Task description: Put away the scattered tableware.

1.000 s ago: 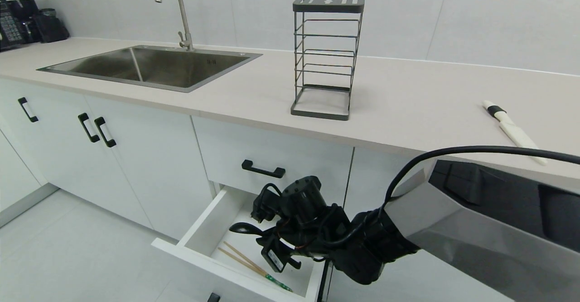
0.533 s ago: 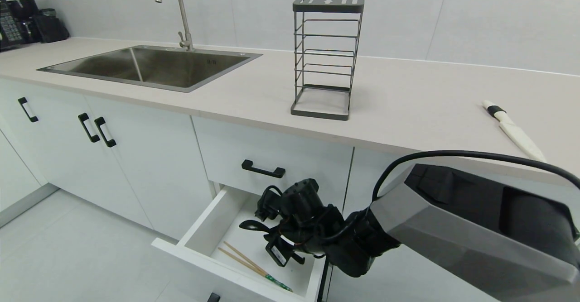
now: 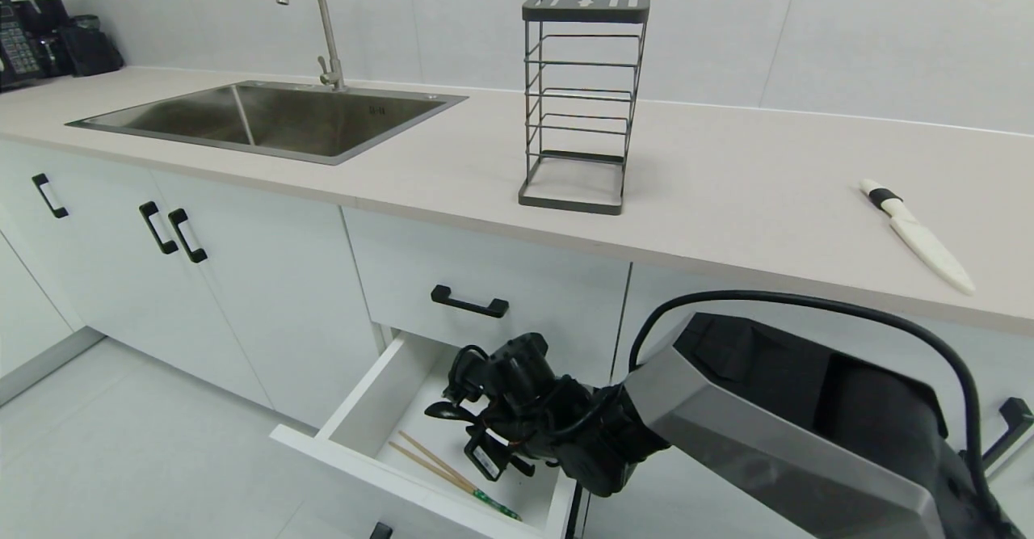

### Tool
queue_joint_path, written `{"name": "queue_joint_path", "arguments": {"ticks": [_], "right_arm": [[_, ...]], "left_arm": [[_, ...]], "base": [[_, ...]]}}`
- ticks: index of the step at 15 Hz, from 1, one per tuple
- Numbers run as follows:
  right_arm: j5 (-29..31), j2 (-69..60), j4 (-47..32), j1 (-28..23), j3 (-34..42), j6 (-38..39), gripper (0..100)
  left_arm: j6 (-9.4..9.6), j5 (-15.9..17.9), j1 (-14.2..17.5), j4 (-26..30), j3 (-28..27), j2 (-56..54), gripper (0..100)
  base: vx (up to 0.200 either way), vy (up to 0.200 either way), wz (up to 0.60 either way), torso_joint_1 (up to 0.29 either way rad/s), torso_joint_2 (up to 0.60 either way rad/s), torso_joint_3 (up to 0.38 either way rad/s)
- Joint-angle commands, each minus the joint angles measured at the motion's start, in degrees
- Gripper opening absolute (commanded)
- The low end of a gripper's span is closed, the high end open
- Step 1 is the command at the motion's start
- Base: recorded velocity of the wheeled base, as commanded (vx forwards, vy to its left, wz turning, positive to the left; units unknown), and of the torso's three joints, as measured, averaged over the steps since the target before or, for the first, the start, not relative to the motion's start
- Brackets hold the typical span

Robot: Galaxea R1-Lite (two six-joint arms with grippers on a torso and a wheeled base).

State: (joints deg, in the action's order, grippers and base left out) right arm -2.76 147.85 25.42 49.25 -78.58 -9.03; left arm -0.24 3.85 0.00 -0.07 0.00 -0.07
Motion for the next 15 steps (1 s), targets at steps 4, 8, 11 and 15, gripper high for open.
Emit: {"name": "queue_joint_path", "arguments": {"ticks": [4,8,11,15], "right_arm": [[-0.06,2.71,-1.16,0.06,-2.89,-0.2,0],[-0.06,2.97,-2.57,0.14,-3.86,-0.28,0],[-0.15,2.88,-4.59,0.32,-3.86,-0.28,0],[-0.15,2.88,-5.2,1.11,-3.86,-0.28,0]], "left_arm": [[-0.02,0.01,0.0,-0.01,0.0,0.07,100],[-0.02,0.01,0.09,-0.01,0.0,0.07,100],[-0.02,0.01,0.09,-0.01,0.0,0.07,100],[-0.02,0.01,0.0,-0.01,0.0,0.07,100]], "base": [[0.0,0.0,0.0,0.0,0.0,0.0],[0.0,0.0,0.0,0.0,0.0,0.0],[0.0,0.0,0.0,0.0,0.0,0.0],[0.0,0.0,0.0,0.0,0.0,0.0]]}}
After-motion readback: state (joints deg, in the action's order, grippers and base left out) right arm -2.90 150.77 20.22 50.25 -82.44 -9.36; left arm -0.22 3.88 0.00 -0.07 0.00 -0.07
